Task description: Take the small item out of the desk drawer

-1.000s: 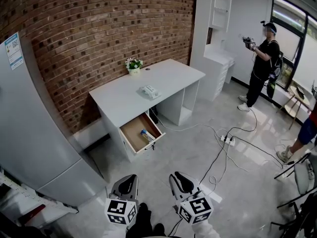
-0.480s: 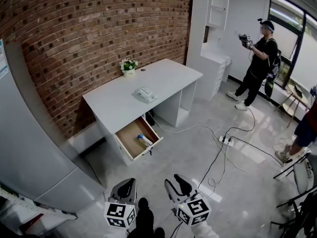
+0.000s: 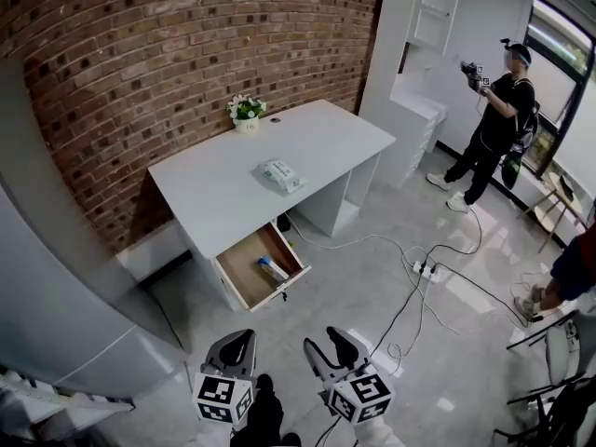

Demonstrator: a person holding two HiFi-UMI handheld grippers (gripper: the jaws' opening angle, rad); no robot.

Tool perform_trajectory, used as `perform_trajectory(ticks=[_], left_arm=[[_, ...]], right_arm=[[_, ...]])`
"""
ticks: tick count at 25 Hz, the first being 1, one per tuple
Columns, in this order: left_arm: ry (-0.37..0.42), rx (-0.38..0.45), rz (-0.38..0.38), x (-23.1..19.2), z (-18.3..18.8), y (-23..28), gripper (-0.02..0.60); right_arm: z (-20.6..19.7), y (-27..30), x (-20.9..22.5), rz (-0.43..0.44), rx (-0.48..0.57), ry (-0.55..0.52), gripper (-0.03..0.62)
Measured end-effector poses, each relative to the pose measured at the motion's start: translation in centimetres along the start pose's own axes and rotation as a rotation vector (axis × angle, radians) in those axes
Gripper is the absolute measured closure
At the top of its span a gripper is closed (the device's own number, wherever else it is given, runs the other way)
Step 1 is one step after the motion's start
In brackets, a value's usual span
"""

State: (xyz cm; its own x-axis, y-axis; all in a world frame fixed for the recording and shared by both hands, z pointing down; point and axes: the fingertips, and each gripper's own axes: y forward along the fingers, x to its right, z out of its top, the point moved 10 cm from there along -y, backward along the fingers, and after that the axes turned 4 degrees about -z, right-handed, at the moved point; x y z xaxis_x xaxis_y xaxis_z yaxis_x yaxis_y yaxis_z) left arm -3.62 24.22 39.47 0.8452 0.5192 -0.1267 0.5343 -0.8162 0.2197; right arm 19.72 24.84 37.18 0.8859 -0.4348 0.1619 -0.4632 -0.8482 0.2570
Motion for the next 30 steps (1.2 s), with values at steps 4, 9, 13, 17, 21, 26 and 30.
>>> perform_trajectory(ticks=[4, 9, 13, 17, 21, 26, 30], left_arm=[[-0.012, -0.017, -0.009, -3.7, 0.3, 2.9, 0.565], [-0.036, -0.033, -0.016, -7.5, 0.4, 5.9, 0.565], [-0.054, -0.047, -0.023, -10.4, 0.4, 7.9, 0.565], [-0.071, -0.056, -0.034, -12.7, 0.5, 9.6, 0.565], [-0.084, -0.057, -0.042, -14.4, 0.7, 10.9, 0.565], [-0.098, -0.063, -0.052, -16.1, 0.6, 12.0, 0.565], [-0.103, -0.065, -0.052, -16.8, 0.3, 12.6, 0.564]], right_arm=[[0.6, 4.8, 0.5, -0.006, -0.019, 0.006, 0.37], [1.1, 9.7, 1.2, -0.017, -0.048, 0.008, 0.37], [1.4, 13.0, 1.5, -0.029, -0.075, 0.007, 0.37], [1.8, 15.9, 1.7, -0.037, -0.101, -0.007, 0.37], [2.1, 18.1, 1.8, -0.039, -0.121, -0.012, 0.372], [2.0, 20.2, 1.7, -0.036, -0.138, -0.008, 0.372], [1.5, 21.4, 2.0, -0.032, -0.156, -0.017, 0.372]])
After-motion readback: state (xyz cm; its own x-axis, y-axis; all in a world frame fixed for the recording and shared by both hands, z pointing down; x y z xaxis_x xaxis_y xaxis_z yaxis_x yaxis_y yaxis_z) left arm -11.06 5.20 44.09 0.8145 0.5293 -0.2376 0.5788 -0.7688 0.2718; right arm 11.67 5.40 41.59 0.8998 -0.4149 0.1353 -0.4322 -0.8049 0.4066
